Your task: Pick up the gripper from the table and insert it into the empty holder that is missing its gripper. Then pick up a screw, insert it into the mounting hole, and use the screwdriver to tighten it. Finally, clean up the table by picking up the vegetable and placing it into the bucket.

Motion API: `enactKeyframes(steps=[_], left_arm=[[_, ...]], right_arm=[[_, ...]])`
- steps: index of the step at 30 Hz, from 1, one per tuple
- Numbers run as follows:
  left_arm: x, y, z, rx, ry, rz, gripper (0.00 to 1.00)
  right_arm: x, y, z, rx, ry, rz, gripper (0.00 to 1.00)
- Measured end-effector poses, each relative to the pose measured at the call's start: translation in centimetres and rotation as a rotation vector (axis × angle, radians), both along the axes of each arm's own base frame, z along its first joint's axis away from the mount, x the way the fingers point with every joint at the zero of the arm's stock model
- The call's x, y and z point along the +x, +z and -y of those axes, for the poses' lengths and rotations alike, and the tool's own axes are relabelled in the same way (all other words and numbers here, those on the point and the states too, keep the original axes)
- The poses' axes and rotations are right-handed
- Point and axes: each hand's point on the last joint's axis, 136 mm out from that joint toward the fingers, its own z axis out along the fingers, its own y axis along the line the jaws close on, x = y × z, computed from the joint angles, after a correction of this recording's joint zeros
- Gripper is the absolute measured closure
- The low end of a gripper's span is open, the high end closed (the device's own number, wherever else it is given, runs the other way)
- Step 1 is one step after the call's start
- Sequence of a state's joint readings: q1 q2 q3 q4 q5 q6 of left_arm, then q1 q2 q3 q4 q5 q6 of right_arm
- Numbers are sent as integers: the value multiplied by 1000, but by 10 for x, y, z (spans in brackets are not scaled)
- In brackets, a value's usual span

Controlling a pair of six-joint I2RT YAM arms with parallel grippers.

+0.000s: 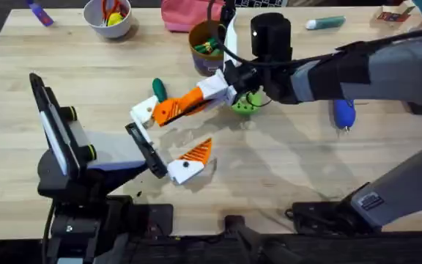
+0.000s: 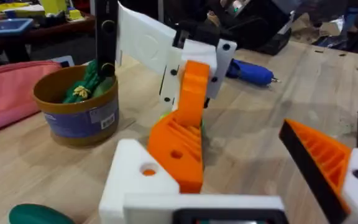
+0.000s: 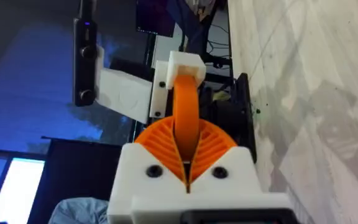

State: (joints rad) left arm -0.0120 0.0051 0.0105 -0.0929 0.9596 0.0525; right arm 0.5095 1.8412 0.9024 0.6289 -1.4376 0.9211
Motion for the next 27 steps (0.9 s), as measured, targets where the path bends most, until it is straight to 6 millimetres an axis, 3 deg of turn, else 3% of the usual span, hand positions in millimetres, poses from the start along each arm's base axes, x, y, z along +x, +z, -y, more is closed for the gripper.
enactKeyframes(steps=[27], left_arm=[[2, 0, -1, 10, 10, 14, 15]], right_arm=[[7, 6, -21, -26, -31, -2, 993]])
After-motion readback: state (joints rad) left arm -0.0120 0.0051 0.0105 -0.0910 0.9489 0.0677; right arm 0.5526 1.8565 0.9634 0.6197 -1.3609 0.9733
